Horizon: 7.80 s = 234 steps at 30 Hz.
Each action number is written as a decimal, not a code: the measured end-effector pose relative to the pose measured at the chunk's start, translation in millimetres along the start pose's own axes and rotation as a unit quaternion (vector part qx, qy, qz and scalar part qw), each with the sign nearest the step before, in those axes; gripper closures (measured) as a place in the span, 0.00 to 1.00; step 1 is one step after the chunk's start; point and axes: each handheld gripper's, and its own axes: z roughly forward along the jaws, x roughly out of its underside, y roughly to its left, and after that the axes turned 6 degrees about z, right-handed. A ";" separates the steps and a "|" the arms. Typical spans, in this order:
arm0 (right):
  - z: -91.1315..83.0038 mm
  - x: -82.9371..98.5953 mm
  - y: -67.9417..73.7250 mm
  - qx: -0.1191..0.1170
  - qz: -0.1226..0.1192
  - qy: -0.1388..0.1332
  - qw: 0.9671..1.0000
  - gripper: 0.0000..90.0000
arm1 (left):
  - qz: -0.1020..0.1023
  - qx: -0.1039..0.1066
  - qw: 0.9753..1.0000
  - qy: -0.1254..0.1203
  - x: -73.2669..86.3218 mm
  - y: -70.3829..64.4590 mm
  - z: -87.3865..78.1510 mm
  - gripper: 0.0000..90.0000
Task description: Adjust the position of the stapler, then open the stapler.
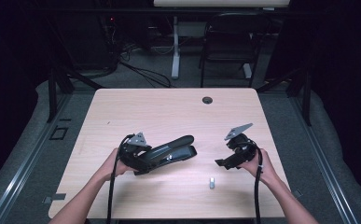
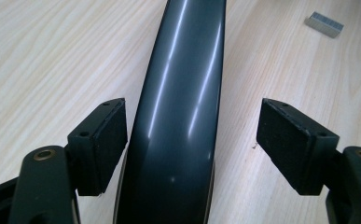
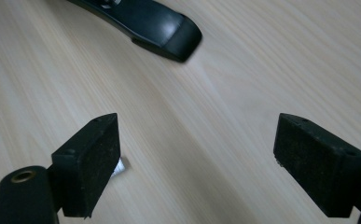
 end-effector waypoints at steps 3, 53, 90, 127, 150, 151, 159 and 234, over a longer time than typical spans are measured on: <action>11.2 -20.0 8.2 -0.021 -0.021 -0.009 1.000 0.07 | -0.007 -0.011 1.000 0.002 6.0 0.1 -3.1 0.33; 67.2 -73.1 49.2 -0.054 -0.072 0.030 0.995 0.52 | 0.085 0.011 0.996 0.001 4.1 7.0 1.7 0.48; 50.8 -56.5 69.3 -0.027 -0.042 0.025 0.998 0.29 | 0.092 0.018 0.995 -0.041 2.7 4.3 -10.0 0.20; 19.5 -13.4 42.6 0.008 -0.007 0.004 1.000 0.23 | -0.018 -0.108 0.990 -0.093 -35.9 -61.2 -20.8 0.08; 26.3 -14.5 59.8 0.002 -0.032 -0.021 0.999 0.74 | -0.055 -0.122 0.986 -0.099 -36.1 -95.8 5.0 0.77; 27.1 -14.4 60.5 0.001 -0.033 -0.022 0.999 0.76 | -0.054 -0.123 0.986 -0.101 -36.2 -97.2 6.8 0.80; 32.3 -13.6 65.6 -0.007 -0.035 -0.025 0.999 0.93 | -0.056 -0.127 0.986 -0.093 -35.1 -101.6 24.0 0.97; 89.9 -7.0 77.6 0.047 -0.080 -0.047 0.995 1.00 | -0.042 -0.203 0.969 -0.135 -26.5 -103.4 91.0 0.96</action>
